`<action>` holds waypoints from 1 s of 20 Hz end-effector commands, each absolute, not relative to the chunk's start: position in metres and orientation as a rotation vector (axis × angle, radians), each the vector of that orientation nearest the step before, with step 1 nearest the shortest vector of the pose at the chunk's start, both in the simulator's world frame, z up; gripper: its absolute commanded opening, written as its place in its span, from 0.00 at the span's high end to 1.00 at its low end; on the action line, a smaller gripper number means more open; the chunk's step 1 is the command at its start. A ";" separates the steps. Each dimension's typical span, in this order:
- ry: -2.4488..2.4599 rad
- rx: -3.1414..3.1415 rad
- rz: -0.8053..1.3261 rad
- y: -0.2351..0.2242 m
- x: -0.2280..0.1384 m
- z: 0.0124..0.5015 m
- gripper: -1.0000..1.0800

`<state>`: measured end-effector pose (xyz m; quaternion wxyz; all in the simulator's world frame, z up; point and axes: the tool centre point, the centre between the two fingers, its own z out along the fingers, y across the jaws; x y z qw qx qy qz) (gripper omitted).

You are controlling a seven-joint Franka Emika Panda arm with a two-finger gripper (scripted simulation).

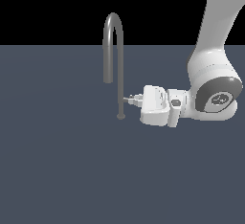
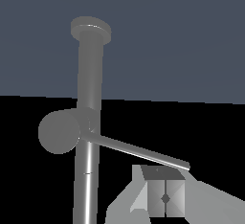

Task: Turn on the faucet by rotating a designated handle.

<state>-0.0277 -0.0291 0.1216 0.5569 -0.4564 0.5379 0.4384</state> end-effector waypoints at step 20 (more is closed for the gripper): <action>1.294 -1.062 1.059 -0.030 -0.021 0.047 1.00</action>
